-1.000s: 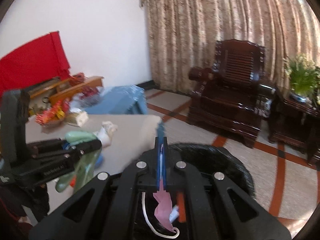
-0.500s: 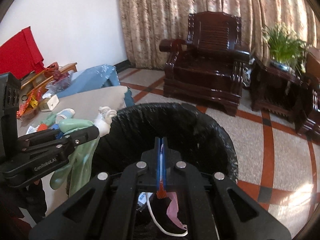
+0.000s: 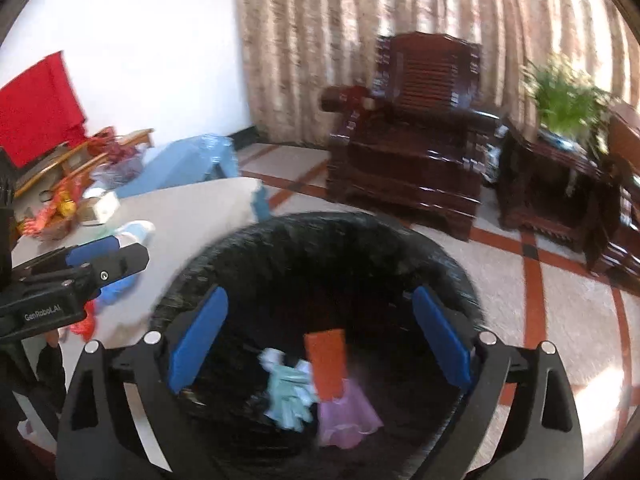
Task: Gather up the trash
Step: 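Carry glove and mask over the bin and open both tools, then grasp the white plastic bag with the left tool while the right tool grasps the red bag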
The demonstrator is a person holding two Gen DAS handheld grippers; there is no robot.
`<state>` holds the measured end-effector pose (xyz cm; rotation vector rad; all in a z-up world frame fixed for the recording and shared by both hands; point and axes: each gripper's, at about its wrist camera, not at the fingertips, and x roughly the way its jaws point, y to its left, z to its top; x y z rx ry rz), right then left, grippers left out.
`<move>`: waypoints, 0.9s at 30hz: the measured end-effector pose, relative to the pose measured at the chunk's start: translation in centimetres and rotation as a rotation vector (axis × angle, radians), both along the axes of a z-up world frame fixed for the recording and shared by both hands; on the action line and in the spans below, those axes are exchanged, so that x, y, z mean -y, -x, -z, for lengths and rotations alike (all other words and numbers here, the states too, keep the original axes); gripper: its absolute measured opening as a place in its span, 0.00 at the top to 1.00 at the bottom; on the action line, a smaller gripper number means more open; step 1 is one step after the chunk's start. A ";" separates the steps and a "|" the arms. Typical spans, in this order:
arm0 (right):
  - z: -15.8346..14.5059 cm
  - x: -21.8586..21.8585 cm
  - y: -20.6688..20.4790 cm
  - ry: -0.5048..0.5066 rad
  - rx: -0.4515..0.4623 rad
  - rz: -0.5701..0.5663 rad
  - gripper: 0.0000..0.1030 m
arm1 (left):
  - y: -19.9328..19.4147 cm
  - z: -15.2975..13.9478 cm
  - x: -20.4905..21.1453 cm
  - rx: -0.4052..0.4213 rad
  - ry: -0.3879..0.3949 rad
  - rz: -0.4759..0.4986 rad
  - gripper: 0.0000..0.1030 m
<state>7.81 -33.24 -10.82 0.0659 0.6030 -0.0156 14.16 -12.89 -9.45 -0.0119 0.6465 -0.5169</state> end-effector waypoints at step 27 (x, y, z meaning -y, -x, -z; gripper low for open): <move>2.5 -21.4 -4.7 -0.007 -0.011 -0.402 0.05 | 1.8 8.5 -21.3 -0.141 -0.106 -0.449 0.26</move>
